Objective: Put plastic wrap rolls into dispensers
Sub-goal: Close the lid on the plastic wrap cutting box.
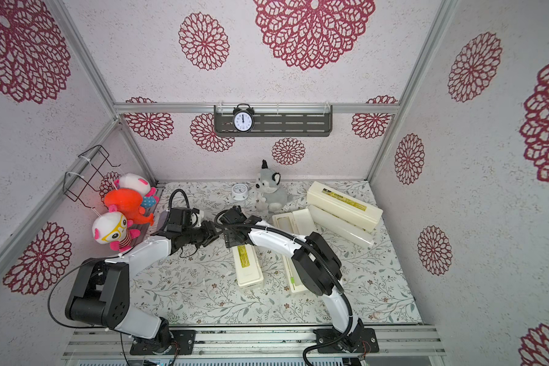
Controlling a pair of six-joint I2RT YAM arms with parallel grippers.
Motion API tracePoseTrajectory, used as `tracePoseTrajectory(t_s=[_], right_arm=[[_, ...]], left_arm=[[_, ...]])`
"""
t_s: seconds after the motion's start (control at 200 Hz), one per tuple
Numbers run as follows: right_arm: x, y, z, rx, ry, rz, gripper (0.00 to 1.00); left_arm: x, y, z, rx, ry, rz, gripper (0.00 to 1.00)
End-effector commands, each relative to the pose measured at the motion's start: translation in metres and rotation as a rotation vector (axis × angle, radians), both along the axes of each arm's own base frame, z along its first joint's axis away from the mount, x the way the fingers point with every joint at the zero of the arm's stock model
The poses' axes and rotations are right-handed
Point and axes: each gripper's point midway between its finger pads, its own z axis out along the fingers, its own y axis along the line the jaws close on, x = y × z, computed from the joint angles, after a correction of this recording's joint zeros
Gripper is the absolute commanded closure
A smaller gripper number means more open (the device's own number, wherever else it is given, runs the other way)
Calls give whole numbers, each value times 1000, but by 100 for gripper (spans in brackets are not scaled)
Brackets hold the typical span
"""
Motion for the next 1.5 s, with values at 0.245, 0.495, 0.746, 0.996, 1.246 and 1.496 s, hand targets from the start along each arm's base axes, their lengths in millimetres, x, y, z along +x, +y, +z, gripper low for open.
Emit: tracePoseTrajectory(t_s=[0.245,0.495,0.746,0.996,1.246,1.496], right_arm=[[-17,-11,-8,-41,57,-18,13],[-20,-13,-11,-39,60,-21,9],[-20,-19,4,-24,24,-22,3],[-24,-27,14,-38,4,0,1],[-31,-30,37,-6,-18,45,1],[-42,-41,37,4,9,70,1]], left_arm=[[40,-23,-16,-130,-24,-20,39],[30,-35,-39,-121,29,-39,42],[16,-37,-51,-118,57,-42,43],[5,-36,-61,-111,79,-36,41],[1,-32,-74,-84,101,-18,42],[-2,-30,-84,-75,117,-11,42]])
